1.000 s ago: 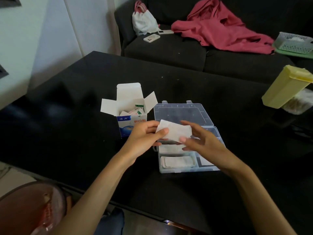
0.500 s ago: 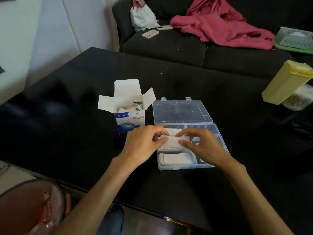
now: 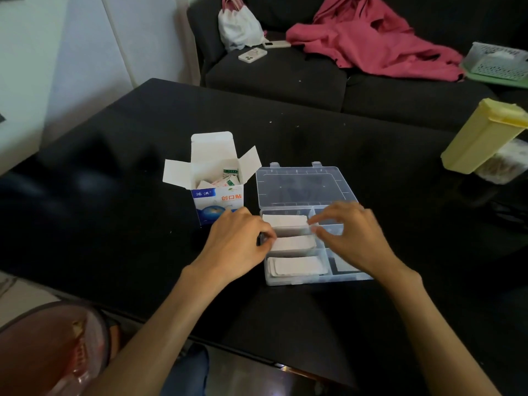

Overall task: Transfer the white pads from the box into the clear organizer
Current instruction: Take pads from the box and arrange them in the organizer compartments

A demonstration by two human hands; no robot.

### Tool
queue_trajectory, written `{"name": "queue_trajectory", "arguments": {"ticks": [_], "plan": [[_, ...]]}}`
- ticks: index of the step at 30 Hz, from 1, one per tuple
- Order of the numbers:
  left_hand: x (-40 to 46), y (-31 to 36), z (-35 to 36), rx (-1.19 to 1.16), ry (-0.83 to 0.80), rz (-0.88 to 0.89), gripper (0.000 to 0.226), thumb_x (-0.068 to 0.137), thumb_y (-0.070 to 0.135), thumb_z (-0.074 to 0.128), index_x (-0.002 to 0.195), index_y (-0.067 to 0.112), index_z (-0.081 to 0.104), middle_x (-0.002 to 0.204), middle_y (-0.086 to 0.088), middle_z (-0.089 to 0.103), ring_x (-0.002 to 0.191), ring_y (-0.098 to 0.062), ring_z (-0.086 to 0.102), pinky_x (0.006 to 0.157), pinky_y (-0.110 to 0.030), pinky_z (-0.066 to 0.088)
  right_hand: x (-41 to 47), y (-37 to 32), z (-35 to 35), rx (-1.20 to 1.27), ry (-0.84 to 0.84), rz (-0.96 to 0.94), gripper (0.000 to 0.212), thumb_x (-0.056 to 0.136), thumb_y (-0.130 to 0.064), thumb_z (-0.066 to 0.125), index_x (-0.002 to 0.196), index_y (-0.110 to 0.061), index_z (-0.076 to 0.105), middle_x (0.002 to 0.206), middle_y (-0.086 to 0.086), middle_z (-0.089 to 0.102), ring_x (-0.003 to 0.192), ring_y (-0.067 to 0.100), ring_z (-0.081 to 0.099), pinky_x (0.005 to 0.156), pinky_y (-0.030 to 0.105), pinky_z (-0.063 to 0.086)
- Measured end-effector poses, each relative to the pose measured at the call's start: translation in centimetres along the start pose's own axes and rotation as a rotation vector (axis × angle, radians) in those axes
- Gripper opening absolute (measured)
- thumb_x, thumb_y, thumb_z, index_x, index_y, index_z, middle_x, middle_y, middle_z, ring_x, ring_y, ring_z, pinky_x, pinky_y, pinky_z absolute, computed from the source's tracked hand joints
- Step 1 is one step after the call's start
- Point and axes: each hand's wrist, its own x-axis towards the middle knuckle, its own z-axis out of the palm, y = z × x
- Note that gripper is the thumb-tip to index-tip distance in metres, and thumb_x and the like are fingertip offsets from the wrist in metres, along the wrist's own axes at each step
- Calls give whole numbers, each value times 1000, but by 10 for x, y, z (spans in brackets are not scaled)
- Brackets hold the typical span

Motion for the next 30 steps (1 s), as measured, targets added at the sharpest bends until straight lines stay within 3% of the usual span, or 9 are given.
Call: {"name": "queue_trajectory", "arguments": {"ticks": [3,12,14,16,19,22,24,27,30], "plan": [[1,1,2,25,24,-1,20,90,41,56,105,37,68,108,10,65,101,-7,52,89,-28,45,-2,1,-8,-143,26,53,19,84,-44,62,99,-35,68,126,-9,53,122,12,38,104,34,23],[2,5,3,-24,-5,-16,28,89,40,58,117,37,62,118,5,59,108,-10,52,91,-26,41,-9,-18,-1,-299,-68,51,25,86,-50,55,102,-34,67,129,-8,52,121,12,42,105,34,27],[1,4,1,-59,13,-26,25,87,41,61,111,36,65,113,9,63,103,-6,53,88,-25,44,-8,-13,-12,-148,-103,108,21,81,-48,64,98,-36,66,121,-8,55,111,11,49,97,35,38],[0,3,-4,-147,63,-57,20,83,46,64,100,34,67,98,14,65,87,-2,55,74,-18,46,-9,-4,-29,34,-193,169,15,77,-45,69,89,-39,64,108,-8,59,92,7,53,80,29,46],[-6,5,-10,-249,54,-129,23,75,56,68,87,36,66,78,16,59,71,-1,55,64,-19,48,-14,0,-39,48,-319,181,12,76,-42,70,86,-36,67,95,-7,60,76,4,52,71,24,45],[-12,7,-8,-225,-41,-127,28,74,58,68,92,37,69,76,14,58,72,-2,55,67,-24,50,-17,-8,-30,5,-354,174,13,76,-44,70,88,-38,69,99,-7,62,78,5,53,72,22,45],[-14,8,-7,-175,-88,-95,28,78,56,66,99,38,70,71,14,53,67,-2,51,59,-19,40,-19,-13,-26,-59,-365,160,18,76,-47,70,92,-39,70,105,-7,62,82,4,51,76,23,44],[-14,9,-9,-133,-115,-48,24,83,52,62,104,41,69,68,15,48,65,-3,47,53,-16,30,-22,-19,-23,-164,-384,153,24,77,-50,67,98,-39,69,113,-7,59,94,7,50,94,33,43],[-15,9,-11,-160,-79,-36,18,84,49,63,97,40,71,71,14,54,67,-5,51,55,-17,37,-22,-23,-19,-171,-411,140,27,78,-51,66,101,-38,68,107,-6,59,88,5,43,101,37,40]]}}
